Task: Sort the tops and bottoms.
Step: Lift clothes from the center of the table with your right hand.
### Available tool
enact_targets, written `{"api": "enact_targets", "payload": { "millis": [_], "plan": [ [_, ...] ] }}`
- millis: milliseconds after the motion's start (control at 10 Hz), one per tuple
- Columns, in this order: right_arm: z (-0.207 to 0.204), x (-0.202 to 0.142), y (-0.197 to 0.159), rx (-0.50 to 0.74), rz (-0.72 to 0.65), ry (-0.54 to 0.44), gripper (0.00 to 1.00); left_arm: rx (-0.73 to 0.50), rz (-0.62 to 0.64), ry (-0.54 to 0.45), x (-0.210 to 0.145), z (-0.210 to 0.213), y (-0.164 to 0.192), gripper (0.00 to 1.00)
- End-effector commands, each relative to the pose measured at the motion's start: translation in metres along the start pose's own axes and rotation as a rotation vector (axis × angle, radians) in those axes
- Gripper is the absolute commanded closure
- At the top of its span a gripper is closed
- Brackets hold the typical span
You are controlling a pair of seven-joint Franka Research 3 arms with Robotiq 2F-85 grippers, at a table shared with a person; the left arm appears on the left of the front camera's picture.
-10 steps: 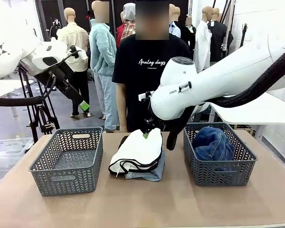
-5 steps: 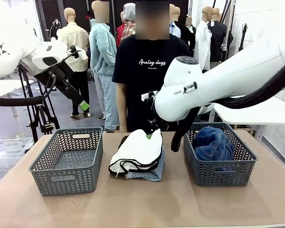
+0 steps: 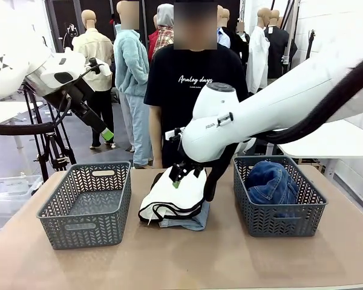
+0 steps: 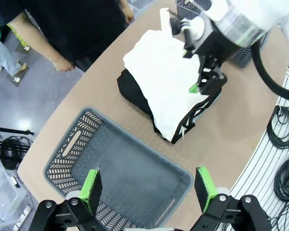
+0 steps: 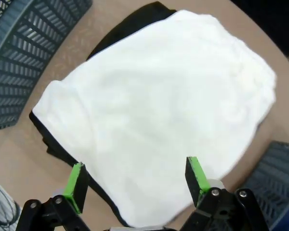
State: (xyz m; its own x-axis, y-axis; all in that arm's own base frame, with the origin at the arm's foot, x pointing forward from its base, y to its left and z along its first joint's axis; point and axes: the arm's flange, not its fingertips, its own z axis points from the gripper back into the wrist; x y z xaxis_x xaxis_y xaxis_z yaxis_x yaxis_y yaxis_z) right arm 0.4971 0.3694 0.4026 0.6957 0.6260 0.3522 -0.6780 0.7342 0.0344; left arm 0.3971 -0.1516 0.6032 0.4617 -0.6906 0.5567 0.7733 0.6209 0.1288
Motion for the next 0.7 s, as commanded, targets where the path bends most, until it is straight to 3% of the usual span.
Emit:
{"api": "enact_targets", "payload": {
  "millis": [0,400,600],
  "plan": [
    [-0.014,0.026,0.003,-0.001,0.021,0.037,0.0,0.007,0.001,-0.004,0.0,0.0,0.001,0.0],
    [-0.042,0.038,0.0,-0.017,0.011,0.131,0.0,0.007,0.001,-0.004,0.0,0.0,0.001,0.0],
    [-0.05,0.037,-0.003,-0.04,0.017,0.167,0.28,0.007,0.001,-0.004,0.0,0.0,0.001,0.0]
  ]
}}
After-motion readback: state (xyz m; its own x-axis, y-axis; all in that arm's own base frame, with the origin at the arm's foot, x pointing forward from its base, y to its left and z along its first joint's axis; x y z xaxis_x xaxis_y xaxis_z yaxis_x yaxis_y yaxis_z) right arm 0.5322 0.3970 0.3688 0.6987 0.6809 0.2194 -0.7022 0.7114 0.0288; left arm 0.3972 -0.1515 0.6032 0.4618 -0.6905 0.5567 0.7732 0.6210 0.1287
